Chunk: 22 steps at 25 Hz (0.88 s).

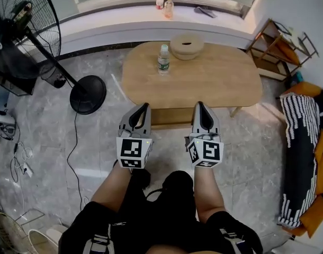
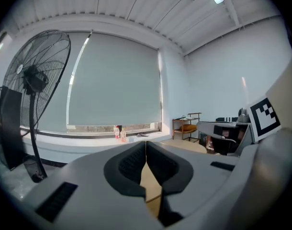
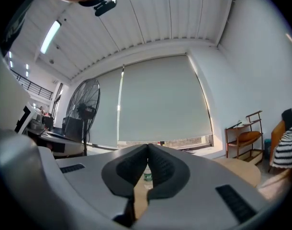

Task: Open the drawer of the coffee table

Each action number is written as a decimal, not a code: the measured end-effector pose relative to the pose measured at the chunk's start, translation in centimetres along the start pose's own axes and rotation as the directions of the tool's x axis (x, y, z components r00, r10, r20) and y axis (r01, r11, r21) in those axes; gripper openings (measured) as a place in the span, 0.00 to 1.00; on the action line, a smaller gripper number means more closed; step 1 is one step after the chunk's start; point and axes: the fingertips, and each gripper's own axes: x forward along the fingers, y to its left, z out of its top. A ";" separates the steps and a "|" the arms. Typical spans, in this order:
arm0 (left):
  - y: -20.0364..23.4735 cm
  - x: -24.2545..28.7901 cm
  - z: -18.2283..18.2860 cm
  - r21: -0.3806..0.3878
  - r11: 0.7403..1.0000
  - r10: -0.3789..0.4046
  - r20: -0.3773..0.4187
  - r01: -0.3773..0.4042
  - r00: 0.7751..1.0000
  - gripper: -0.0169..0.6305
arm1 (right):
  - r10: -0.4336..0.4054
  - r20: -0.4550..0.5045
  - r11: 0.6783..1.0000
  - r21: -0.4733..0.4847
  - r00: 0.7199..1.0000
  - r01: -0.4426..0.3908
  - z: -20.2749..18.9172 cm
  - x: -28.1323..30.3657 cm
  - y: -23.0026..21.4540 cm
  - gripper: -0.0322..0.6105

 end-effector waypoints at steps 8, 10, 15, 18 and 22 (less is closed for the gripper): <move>-4.0 -11.6 27.7 -0.004 0.999 0.052 -0.003 -0.052 0.999 0.06 | 0.051 -0.002 0.999 -0.004 0.999 -0.051 30.1 -5.7 2.2 0.07; -5.8 -14.9 32.2 0.013 0.997 0.074 0.004 -0.074 0.997 0.06 | 0.074 0.002 0.997 -0.017 0.997 -0.074 35.1 -8.3 2.4 0.07; -8.0 -21.2 38.3 0.043 0.992 0.118 0.072 -0.121 0.990 0.06 | 0.121 0.041 0.992 -0.047 0.992 -0.119 41.9 -13.0 4.0 0.07; -8.5 -23.5 39.0 0.058 0.990 0.126 0.068 -0.131 0.990 0.06 | 0.131 0.051 0.990 -0.057 0.990 -0.128 42.9 -15.0 5.5 0.07; -8.2 -26.1 40.0 0.083 0.989 0.119 0.075 -0.125 0.990 0.06 | 0.138 0.062 0.989 -0.052 0.988 -0.135 43.8 -17.1 7.8 0.07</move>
